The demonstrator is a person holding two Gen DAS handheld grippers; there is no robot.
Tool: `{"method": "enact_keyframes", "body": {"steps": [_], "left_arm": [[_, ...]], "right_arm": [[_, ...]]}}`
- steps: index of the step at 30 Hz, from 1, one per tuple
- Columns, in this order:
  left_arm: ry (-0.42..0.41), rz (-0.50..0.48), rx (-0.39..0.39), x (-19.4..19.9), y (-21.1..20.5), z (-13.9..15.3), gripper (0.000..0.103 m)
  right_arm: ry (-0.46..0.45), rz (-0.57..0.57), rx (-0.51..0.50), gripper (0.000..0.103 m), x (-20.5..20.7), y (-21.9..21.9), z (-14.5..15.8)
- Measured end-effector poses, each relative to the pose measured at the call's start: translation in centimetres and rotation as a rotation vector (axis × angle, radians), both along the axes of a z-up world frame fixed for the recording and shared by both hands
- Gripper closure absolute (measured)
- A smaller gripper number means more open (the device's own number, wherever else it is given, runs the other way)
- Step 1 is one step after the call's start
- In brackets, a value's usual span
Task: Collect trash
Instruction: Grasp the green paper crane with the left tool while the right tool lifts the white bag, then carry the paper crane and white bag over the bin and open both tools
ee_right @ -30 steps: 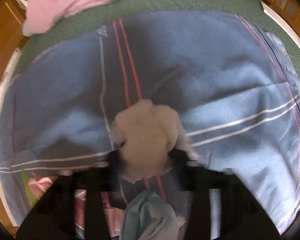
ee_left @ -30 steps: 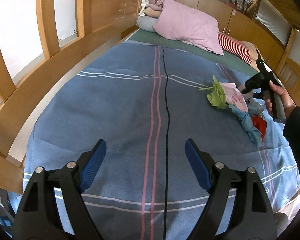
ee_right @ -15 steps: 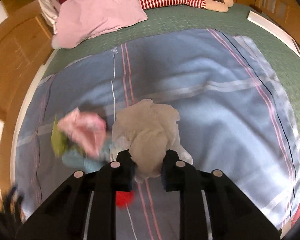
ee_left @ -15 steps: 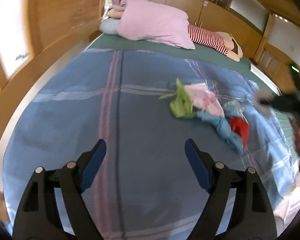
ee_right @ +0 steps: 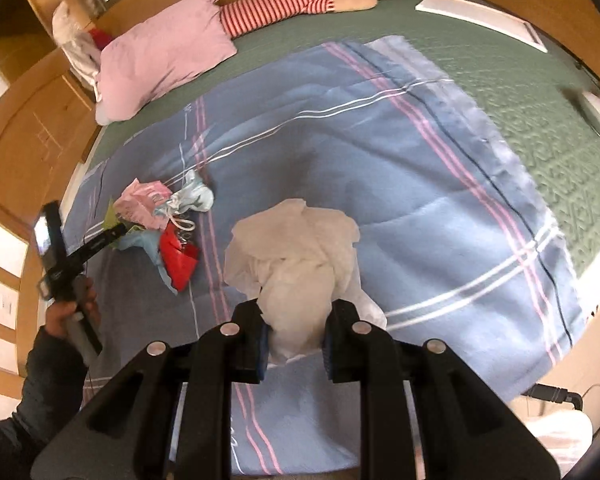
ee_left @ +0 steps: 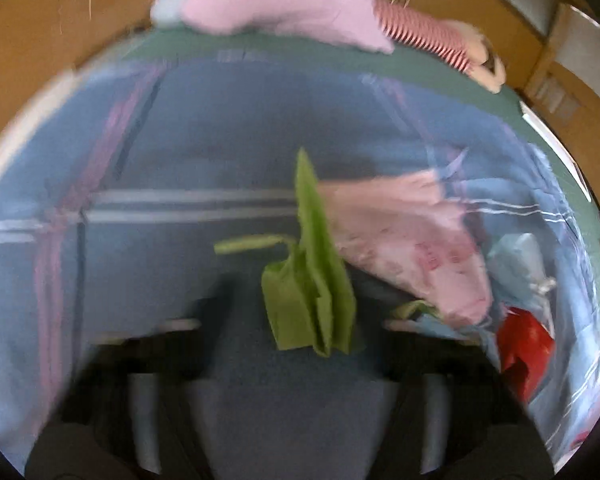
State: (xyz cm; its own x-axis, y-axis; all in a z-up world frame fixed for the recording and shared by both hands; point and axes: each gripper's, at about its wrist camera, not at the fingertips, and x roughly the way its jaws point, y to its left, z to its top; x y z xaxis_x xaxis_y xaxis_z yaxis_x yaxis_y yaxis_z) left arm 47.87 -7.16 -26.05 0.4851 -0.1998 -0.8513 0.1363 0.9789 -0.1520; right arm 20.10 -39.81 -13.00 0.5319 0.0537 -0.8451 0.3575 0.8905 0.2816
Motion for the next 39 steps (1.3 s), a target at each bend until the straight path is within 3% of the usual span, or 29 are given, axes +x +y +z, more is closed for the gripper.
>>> {"method": "enact_keyframes", "body": {"steps": [8,15,20,25,29,39], "left_arm": [[-0.1,0.033,0.062,-3.8,1.6,3.0,0.078],[-0.245,0.059,0.056,-11.1,4.0,10.7,0.078],[-0.321,0.003,0.085,-16.6,2.9,15.3,0.078],[-0.381,-0.135,0.073,-24.1,-1.6,18.4,0.077],[-0.4,-0.292,0.019,-29.9,-7.2,19.5,0.077],[-0.382,-0.654,-0.027,-43.9,-19.4,18.2,0.077]], "right_arm": [[-0.051,-0.003,0.011,0.081,-2.1,-0.2,1.3],[-0.142,0.006,-0.006,0.081,-5.3,1.3,4.4],[-0.191,-0.026,-0.073,0.081,-9.6,2.7,6.4],[-0.22,-0.087,-0.127,0.081,-15.3,3.6,7.6],[-0.231,-0.178,-0.181,0.081,-21.3,3.5,8.2],[-0.243,-0.398,-0.222,0.081,-33.7,1.3,8.2]]}}
